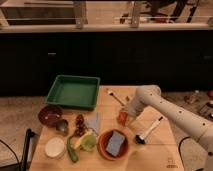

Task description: Place apple in tray

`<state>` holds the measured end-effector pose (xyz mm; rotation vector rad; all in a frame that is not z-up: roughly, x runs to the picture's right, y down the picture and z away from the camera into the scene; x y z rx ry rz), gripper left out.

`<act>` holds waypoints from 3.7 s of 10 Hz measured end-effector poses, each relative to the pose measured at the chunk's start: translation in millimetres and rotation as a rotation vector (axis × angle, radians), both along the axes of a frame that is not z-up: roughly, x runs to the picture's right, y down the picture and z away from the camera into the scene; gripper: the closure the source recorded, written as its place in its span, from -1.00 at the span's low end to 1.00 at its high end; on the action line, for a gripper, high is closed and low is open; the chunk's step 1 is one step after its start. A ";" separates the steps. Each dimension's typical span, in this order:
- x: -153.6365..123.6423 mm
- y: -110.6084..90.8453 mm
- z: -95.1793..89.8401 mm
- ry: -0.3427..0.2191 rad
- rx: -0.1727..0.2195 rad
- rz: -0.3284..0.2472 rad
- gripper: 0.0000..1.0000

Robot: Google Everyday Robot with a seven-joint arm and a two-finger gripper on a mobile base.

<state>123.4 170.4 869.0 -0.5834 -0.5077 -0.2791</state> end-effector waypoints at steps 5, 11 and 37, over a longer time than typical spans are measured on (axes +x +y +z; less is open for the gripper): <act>-1.7 0.9 0.2 -0.011 0.001 0.010 1.00; 0.6 -30.3 -37.0 0.028 0.005 -0.007 1.00; -103.0 -142.0 -57.4 -0.060 0.101 -0.146 1.00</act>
